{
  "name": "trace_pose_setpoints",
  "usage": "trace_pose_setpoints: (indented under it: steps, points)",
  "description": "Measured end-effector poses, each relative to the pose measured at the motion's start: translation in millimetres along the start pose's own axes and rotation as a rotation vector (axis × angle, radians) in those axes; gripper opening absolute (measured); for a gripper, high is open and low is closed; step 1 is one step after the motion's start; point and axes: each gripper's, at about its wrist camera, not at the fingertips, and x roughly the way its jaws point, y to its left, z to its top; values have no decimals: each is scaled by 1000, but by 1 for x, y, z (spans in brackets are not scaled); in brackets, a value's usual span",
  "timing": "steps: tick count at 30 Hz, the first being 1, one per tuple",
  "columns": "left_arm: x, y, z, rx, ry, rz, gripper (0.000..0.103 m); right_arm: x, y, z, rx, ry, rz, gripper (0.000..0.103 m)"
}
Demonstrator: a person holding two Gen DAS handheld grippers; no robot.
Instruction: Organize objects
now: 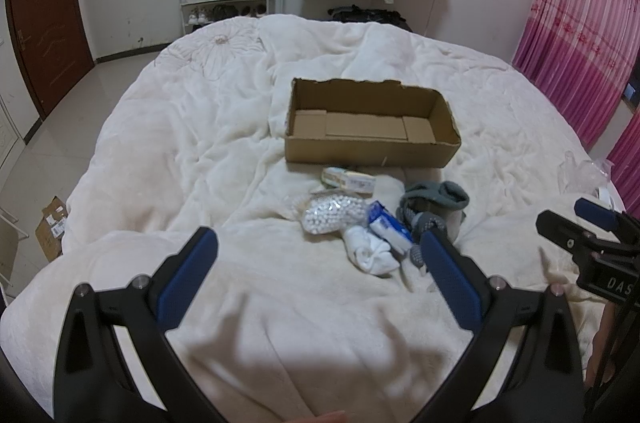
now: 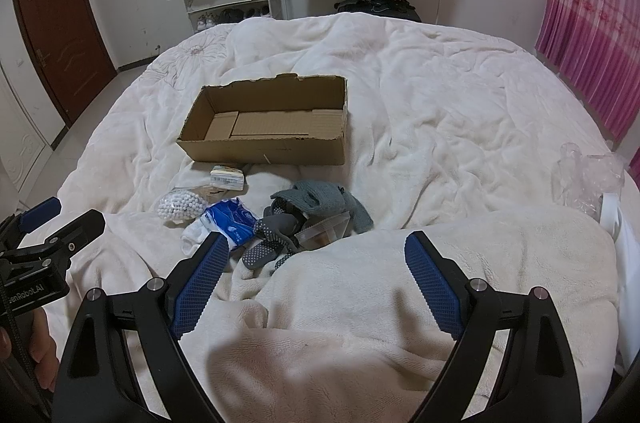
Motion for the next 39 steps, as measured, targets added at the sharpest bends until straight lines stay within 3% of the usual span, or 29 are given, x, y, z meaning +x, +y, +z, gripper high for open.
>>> trace_pose_setpoints:
  steps: [16,17,31,32,39]
  points:
    - [0,2,1,17,6,-19,102,2,0,0,7,4,-9,92]
    - [0,2,1,17,6,-19,102,2,0,0,134,31,-132,92]
    - [22,-5,6,57,30,-34,102,20,-8,2,120,44,-149,92]
    - [26,-6,7,62,37,-39,102,25,-10,4,205,55,-226,92]
    - [69,-15,17,110,80,-44,102,71,-38,14,223,106,-257,92]
